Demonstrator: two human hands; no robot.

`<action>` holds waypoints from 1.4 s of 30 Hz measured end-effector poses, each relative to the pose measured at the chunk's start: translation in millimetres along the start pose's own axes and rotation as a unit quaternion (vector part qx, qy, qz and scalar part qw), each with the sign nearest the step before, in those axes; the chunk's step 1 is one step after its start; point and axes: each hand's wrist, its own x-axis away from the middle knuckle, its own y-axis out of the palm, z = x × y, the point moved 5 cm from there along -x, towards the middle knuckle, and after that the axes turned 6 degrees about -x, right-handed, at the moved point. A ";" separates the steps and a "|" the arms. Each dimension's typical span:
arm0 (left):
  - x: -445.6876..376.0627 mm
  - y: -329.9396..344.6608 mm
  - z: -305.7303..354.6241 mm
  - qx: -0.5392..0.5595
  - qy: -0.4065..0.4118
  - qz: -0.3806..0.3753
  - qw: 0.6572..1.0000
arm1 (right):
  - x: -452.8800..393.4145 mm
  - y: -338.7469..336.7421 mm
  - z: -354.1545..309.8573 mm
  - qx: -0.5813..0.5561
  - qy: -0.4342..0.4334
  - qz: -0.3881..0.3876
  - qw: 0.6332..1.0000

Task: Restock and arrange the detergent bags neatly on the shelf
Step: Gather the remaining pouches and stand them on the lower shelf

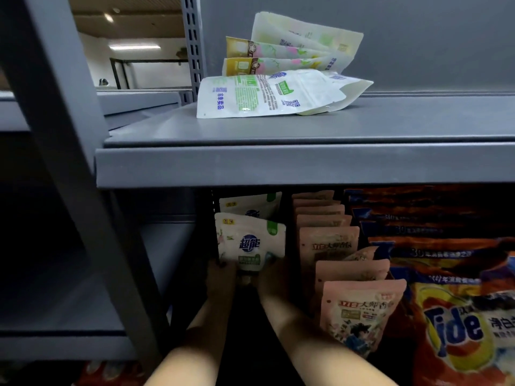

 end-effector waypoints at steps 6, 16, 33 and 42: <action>-1.5 6.5 5.7 -0.038 0.032 0.000 0.999 | -14.4 -1.8 -6.7 0.033 -0.007 0.017 0.999; -33.8 24.7 3.4 -0.039 0.059 -0.003 0.997 | -44.8 32.5 -10.4 -0.087 -0.057 0.012 0.995; 41.8 -12.2 46.4 -0.153 0.052 0.008 0.987 | 28.0 -23.7 -32.6 0.036 -0.081 -0.081 0.993; 168.0 -61.1 107.0 -0.104 0.122 0.033 0.986 | 126.8 -99.5 -87.8 0.080 -0.141 -0.154 0.975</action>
